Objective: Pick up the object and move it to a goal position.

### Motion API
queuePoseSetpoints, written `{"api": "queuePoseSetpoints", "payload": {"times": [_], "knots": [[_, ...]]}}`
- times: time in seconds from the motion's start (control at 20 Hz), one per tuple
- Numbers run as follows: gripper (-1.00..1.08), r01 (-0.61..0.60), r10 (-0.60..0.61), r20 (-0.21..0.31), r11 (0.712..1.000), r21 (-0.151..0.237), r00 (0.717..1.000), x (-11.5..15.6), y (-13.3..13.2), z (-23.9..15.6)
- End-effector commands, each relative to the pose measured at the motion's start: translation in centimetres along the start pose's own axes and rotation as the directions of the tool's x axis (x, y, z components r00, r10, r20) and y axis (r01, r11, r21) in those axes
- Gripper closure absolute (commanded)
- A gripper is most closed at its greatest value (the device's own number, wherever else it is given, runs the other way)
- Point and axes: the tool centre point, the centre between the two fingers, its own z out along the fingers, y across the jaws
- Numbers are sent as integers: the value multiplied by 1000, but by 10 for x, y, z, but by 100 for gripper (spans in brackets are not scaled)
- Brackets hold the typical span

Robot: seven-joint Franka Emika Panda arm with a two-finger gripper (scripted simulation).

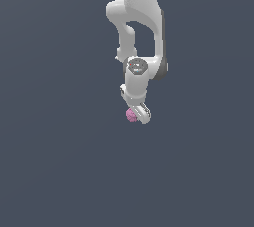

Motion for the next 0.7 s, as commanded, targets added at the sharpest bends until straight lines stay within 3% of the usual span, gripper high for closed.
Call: {"api": "queuePoseSetpoints", "payload": {"times": [0.0,0.65], "knots": [[108,-1,1,1,1000,-2,1000,0,1,1],[108,0,0,0,1000,0,1000,28,-10,-31]]}}
